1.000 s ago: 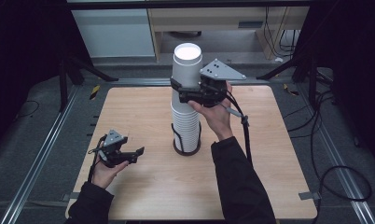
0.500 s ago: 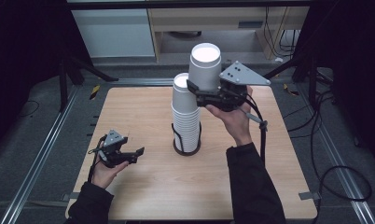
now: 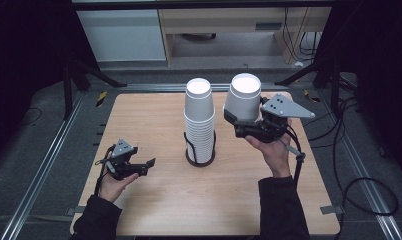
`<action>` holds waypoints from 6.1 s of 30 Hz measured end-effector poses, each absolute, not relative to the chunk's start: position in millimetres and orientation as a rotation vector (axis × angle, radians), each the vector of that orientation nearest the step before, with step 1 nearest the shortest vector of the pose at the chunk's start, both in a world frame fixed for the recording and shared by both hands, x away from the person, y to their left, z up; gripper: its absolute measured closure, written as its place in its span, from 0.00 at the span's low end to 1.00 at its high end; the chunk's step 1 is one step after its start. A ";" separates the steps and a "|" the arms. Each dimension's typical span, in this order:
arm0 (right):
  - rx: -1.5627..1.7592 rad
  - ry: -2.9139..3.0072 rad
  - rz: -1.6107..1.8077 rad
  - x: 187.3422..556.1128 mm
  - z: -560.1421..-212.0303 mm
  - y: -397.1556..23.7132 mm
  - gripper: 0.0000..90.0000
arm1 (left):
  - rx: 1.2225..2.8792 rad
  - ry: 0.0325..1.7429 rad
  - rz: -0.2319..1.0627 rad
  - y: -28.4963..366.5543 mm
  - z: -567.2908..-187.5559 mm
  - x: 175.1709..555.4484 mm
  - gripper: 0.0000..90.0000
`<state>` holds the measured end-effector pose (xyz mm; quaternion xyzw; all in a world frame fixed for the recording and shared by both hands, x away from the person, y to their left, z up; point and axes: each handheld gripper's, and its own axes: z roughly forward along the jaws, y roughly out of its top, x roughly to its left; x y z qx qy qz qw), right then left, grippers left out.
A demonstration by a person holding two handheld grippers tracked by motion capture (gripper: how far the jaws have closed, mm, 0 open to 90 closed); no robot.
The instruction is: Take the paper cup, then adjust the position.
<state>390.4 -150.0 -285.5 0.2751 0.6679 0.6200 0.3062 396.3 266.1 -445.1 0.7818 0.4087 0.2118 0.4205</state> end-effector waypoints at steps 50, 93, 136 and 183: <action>0.422 2.427 1.372 378.5 -389.9 -121.8 0.15 | 2.025 0.857 0.429 257.5 -439.6 390.1 0.17; 0.162 2.787 0.922 395.1 -421.8 -59.3 0.15 | 2.127 0.586 0.288 229.4 -433.0 371.9 0.14; -0.049 2.874 0.814 385.8 -437.6 -11.6 0.15 | 2.248 0.437 0.072 198.9 -427.1 368.8 0.08; -0.154 2.868 0.820 379.6 -434.5 11.8 0.15 | 2.313 0.381 0.071 188.3 -425.5 366.8 0.20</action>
